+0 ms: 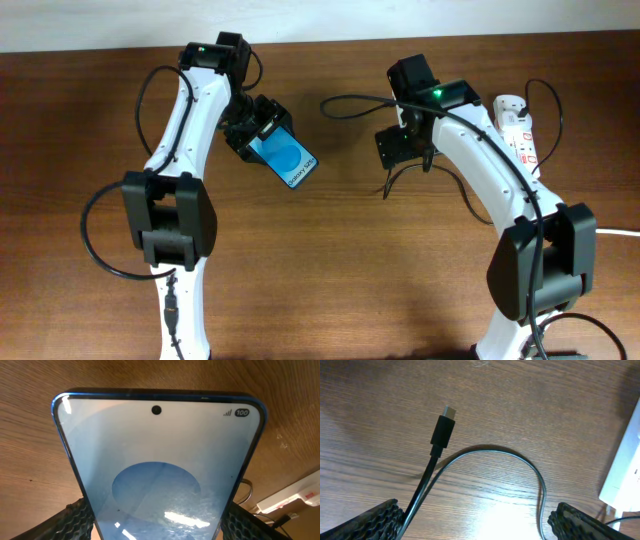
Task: Plug charger to phone and switch on socket
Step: 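Reach the right gripper to the phone and grasp its side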
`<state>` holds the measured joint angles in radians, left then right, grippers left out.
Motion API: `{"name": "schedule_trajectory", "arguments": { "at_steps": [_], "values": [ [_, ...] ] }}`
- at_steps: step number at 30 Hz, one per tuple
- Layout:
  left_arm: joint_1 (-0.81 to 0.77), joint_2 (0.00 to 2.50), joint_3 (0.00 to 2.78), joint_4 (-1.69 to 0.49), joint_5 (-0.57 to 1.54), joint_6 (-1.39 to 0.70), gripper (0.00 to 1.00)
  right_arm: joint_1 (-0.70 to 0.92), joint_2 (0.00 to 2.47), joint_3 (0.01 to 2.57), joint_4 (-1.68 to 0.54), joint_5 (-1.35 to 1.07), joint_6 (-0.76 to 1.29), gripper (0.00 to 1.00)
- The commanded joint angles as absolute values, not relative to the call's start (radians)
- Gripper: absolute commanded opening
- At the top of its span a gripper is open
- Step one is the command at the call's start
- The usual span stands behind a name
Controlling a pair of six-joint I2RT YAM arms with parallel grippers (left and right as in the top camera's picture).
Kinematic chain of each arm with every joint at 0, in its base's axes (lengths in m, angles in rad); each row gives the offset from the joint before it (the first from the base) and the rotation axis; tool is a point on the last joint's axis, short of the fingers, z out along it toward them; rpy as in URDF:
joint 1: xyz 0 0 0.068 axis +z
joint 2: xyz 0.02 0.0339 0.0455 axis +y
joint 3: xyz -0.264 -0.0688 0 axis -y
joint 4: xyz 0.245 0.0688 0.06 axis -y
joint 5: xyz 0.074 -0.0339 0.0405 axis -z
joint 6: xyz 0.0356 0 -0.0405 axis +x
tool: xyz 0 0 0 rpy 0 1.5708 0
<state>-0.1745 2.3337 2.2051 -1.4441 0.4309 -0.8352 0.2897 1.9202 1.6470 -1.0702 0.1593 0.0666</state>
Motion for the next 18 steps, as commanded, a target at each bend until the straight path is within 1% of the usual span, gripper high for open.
{"name": "schedule_trajectory", "arguments": {
  "at_steps": [1, 4, 9, 14, 18],
  "values": [
    [-0.176, 2.284, 2.218, -1.448, 0.504, -0.852, 0.0, 0.293, 1.916, 1.661, -1.066, -0.036, 0.095, 1.0],
    [-0.176, 2.284, 2.218, -1.448, 0.539, -0.876, 0.0, 0.293, 1.916, 1.668, -1.05, -0.195, 0.137, 1.0],
    [-0.164, 2.284, 2.218, -1.446, 0.577, -0.89, 0.0, 0.292, 1.916, 1.749, -1.048, -0.361, 0.109, 1.0],
    [-0.155, 2.284, 2.218, -1.448, 0.641, -0.903, 0.0, 0.292, 1.916, 1.864, -1.07, -0.402, 0.117, 0.99],
    [-0.154, 2.284, 2.218, -1.449, 0.71, -0.996, 0.0, 0.294, 1.916, 1.886, -1.083, -0.442, 0.231, 1.0]
  ]
}}
